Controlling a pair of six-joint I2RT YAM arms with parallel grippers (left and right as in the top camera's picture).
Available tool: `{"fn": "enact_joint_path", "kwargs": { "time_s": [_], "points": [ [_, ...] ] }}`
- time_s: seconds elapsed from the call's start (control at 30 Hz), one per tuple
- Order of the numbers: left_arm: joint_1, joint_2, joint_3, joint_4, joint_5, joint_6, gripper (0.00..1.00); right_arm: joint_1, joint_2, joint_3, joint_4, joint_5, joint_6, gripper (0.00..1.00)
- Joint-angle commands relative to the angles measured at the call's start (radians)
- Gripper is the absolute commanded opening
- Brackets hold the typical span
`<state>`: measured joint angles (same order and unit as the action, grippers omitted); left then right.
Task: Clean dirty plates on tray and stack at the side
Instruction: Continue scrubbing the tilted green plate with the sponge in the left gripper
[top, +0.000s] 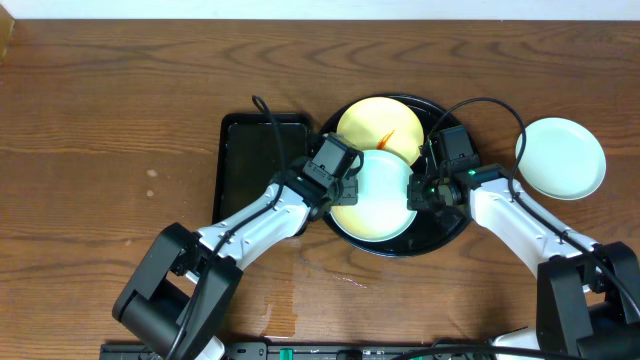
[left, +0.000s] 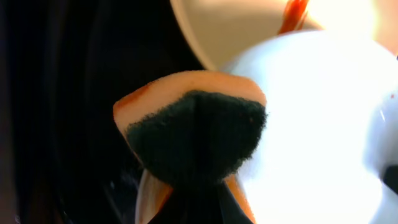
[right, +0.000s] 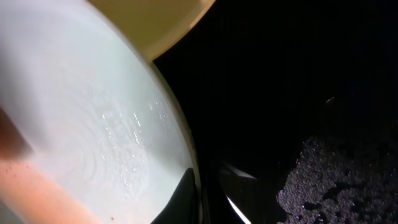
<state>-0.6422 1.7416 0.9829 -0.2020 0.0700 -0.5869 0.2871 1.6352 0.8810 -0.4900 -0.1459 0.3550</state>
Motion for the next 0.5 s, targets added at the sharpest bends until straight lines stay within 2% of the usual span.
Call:
{"fn": "enact_joint_path", "kwargs": {
  "time_s": [0.0, 0.2, 0.33, 0.47],
  "points": [
    [-0.023, 0.005, -0.011, -0.036, 0.080, -0.110, 0.07, 0.008, -0.016, -0.010, -0.001, 0.014, -0.011, 0.01],
    [-0.092, 0.005, -0.011, -0.072, 0.080, -0.179, 0.08, 0.008, -0.016, -0.010, -0.014, 0.014, -0.011, 0.01],
    [-0.129, 0.005, -0.011, -0.073, 0.076, -0.178, 0.08, 0.008, -0.016, -0.010, -0.024, 0.014, -0.011, 0.01],
    [-0.127, 0.005, -0.011, -0.080, 0.008, -0.177, 0.08, 0.008, -0.016, -0.010, -0.024, 0.014, -0.011, 0.01]
  ]
}}
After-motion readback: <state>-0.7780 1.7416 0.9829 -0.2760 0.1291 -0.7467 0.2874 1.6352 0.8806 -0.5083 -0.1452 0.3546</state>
